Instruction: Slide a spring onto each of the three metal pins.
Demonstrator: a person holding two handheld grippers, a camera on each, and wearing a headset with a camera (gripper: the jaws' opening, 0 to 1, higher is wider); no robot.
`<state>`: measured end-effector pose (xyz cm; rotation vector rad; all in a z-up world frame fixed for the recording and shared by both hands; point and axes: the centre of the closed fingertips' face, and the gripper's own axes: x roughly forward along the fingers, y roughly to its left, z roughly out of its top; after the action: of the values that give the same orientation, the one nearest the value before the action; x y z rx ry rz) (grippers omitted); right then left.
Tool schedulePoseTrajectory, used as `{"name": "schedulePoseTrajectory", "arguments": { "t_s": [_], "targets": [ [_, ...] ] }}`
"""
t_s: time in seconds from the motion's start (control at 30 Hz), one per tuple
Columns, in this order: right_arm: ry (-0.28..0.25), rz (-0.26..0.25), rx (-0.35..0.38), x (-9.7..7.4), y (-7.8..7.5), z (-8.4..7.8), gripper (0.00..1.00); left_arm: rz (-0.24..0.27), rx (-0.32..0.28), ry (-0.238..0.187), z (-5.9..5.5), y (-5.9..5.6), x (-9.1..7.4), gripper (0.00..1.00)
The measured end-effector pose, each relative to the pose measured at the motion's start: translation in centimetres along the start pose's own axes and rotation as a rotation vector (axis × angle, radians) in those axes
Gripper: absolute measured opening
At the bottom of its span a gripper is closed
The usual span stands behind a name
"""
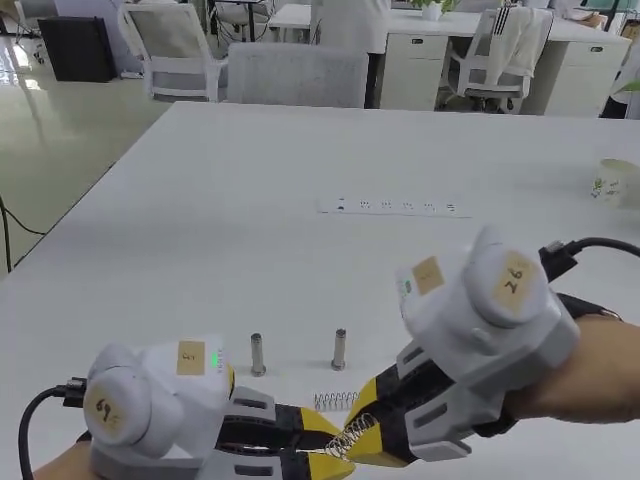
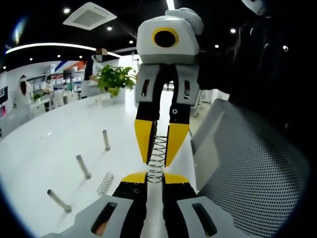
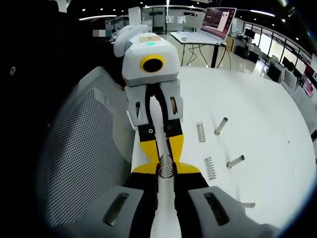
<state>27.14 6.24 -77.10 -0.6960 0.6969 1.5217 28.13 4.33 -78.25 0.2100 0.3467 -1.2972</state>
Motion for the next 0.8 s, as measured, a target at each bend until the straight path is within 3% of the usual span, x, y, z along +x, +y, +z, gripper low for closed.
{"name": "schedulePoseTrajectory", "arguments": {
  "t_s": [0.8],
  "targets": [
    [0.026,-0.005,-0.020,0.32,-0.12,0.62,0.08,0.010,-0.008,-0.001,-0.20,0.13,0.13,0.03]
  ]
}}
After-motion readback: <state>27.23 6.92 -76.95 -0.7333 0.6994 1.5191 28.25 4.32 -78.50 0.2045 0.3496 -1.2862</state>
